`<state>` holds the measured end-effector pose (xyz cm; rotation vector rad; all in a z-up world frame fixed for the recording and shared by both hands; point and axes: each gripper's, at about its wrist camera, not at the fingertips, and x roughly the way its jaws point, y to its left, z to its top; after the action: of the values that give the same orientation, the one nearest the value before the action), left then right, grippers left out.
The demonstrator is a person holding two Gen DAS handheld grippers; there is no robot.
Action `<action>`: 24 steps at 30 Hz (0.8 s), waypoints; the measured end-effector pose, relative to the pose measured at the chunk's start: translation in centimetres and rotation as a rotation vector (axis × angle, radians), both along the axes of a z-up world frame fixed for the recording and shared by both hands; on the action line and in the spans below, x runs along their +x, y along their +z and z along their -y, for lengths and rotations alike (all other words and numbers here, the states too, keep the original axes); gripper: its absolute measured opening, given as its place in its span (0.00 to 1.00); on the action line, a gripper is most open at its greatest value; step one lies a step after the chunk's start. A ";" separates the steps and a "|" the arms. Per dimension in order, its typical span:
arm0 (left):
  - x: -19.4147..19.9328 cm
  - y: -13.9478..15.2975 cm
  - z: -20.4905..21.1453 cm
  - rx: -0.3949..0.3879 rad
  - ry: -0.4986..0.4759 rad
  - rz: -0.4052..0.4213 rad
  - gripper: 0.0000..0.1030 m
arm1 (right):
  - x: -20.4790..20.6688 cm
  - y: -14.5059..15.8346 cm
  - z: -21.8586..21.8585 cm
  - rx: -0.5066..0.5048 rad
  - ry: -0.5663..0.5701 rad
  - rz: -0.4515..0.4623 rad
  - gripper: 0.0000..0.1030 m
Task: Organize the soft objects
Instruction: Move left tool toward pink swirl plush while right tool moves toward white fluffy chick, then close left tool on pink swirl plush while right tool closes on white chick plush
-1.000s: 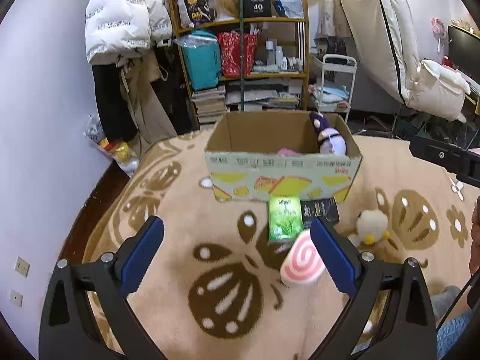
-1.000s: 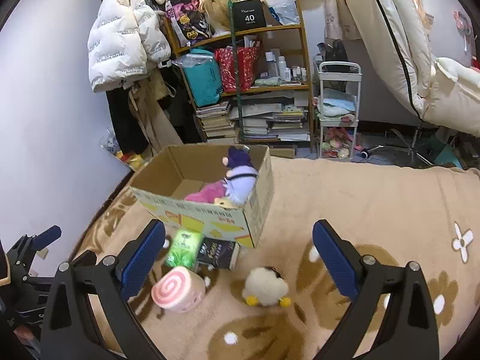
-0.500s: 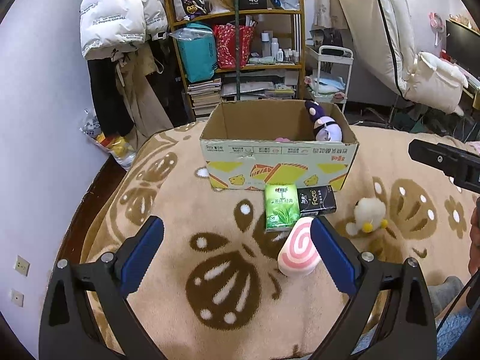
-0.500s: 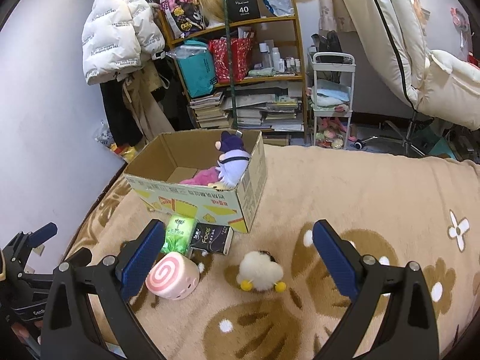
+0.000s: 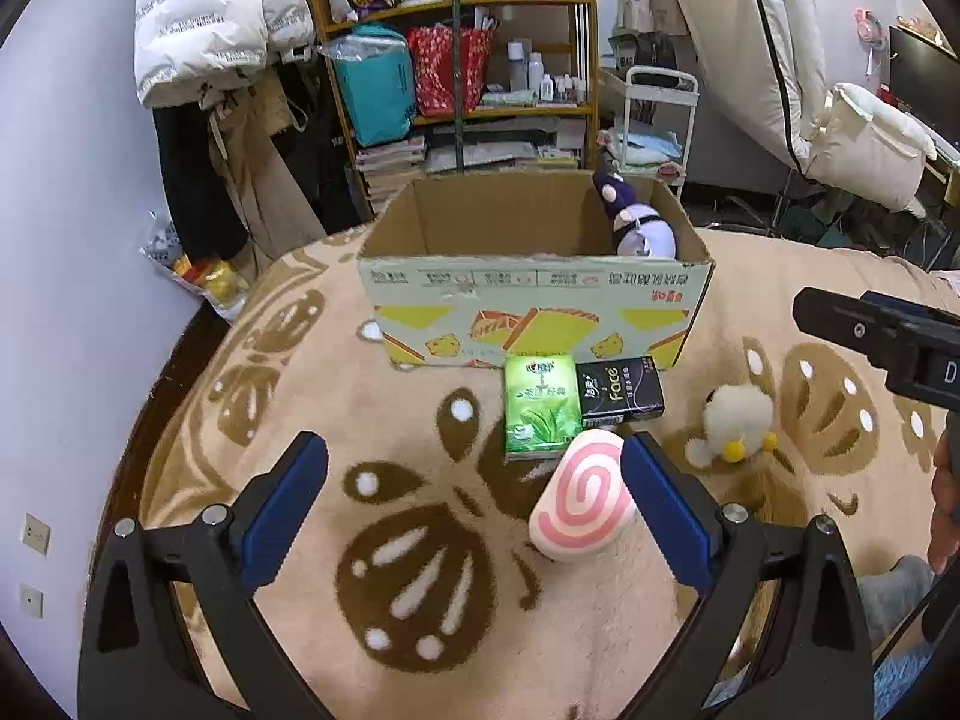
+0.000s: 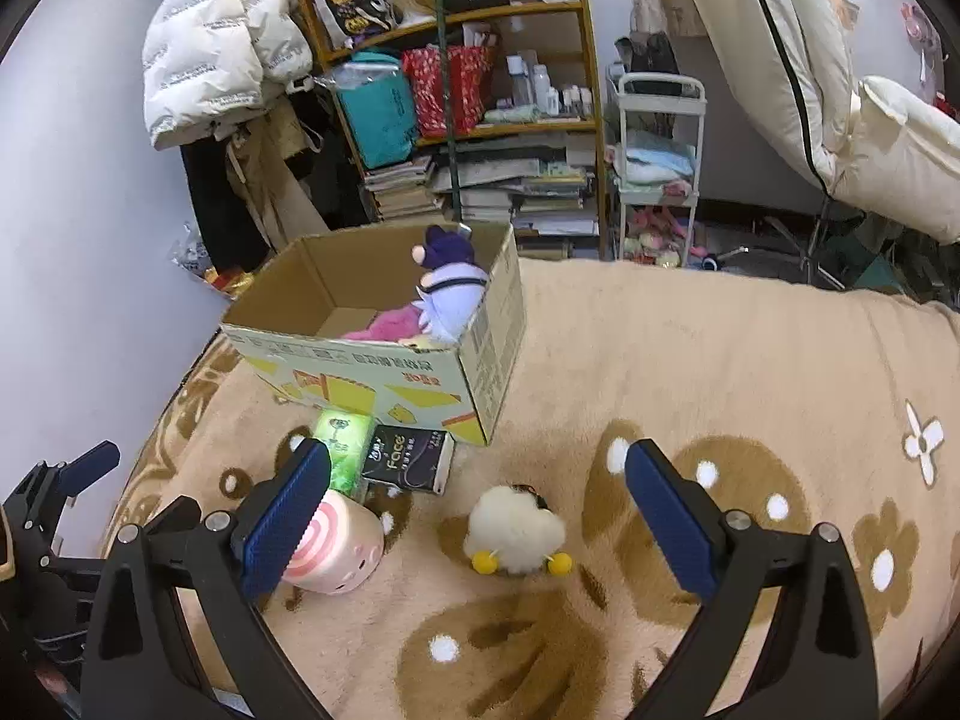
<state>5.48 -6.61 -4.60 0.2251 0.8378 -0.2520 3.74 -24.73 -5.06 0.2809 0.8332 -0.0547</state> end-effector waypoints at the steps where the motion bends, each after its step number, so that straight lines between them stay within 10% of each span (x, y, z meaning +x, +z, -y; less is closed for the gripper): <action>1: 0.2 -0.3 0.2 -0.001 0.000 -0.009 0.94 | 0.2 -0.2 0.0 0.000 -0.001 -0.007 1.00; 24: 1.0 -6.9 5.5 0.185 -0.142 -0.136 0.94 | 4.6 -7.5 1.0 -0.005 -0.038 -0.302 1.00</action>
<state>6.52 -12.11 -11.52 0.4459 0.9824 -0.3257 8.31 -25.71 -12.58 0.2883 1.1275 -0.1374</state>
